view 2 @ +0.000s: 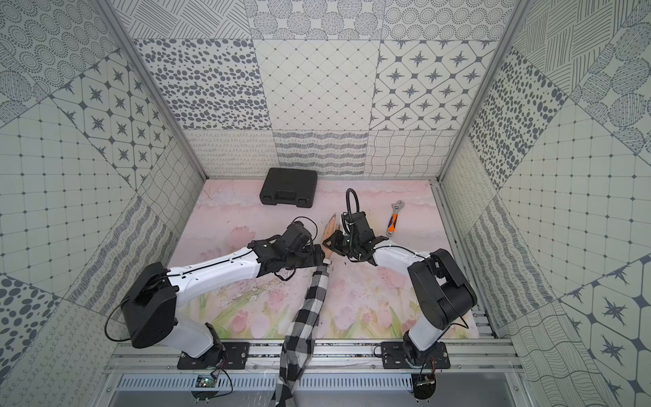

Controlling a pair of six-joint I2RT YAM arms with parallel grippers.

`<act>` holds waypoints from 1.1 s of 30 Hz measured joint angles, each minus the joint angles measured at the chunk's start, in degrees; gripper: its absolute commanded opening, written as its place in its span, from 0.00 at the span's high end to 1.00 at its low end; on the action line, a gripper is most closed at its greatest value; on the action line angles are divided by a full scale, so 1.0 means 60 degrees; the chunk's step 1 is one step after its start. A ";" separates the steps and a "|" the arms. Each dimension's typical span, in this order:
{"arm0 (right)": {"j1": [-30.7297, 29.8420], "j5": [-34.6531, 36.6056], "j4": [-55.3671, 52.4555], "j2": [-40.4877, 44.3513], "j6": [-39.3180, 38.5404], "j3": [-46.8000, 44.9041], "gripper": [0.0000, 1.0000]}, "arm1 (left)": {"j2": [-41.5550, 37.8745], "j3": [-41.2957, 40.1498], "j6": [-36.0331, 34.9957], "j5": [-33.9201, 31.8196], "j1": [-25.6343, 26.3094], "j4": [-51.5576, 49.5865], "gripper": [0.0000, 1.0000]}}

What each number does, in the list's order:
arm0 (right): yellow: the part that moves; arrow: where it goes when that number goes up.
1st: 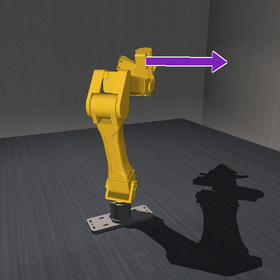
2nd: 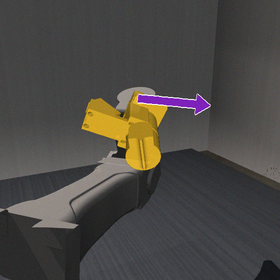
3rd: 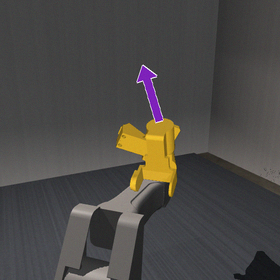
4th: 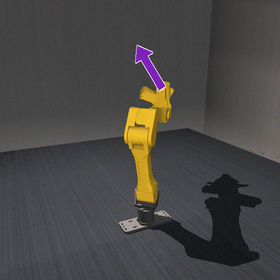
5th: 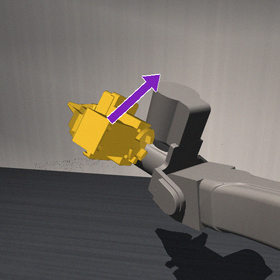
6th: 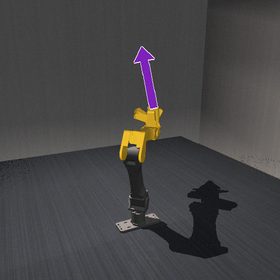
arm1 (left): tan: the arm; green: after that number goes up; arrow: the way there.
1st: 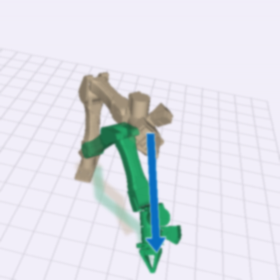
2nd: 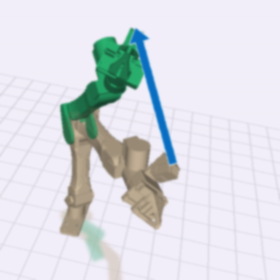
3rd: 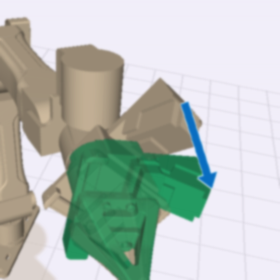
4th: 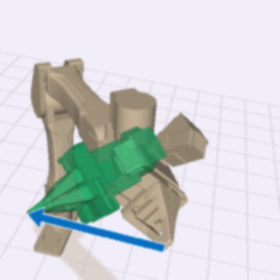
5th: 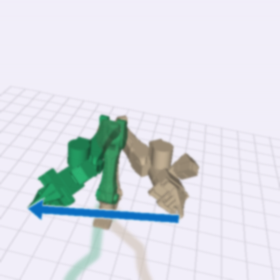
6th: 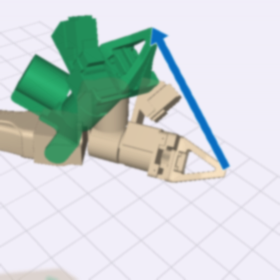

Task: Take off the watch
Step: Adjust the hand at the center of the board.

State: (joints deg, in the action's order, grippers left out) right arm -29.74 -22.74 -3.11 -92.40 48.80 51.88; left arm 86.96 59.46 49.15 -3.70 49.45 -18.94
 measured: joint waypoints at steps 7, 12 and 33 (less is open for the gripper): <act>-0.0135 0.1931 -0.4266 0.0222 -0.1643 0.2135 0.80 | -0.0455 0.0055 0.0146 -0.0248 -0.1031 -0.0204 0.06; -0.0499 0.3512 -0.6976 0.0058 -0.2433 0.3894 0.79 | -0.0375 -0.0084 0.0215 -0.0157 -0.2138 -0.0259 0.06; -0.2648 0.6408 -1.0666 -0.4918 -0.2900 0.8491 0.32 | -0.1260 -0.1432 0.0288 0.0240 -0.3807 -0.0288 0.07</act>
State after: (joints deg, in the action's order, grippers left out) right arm -45.63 15.70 -67.11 -121.91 31.40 102.83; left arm 79.40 50.87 50.87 -2.26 26.61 -20.67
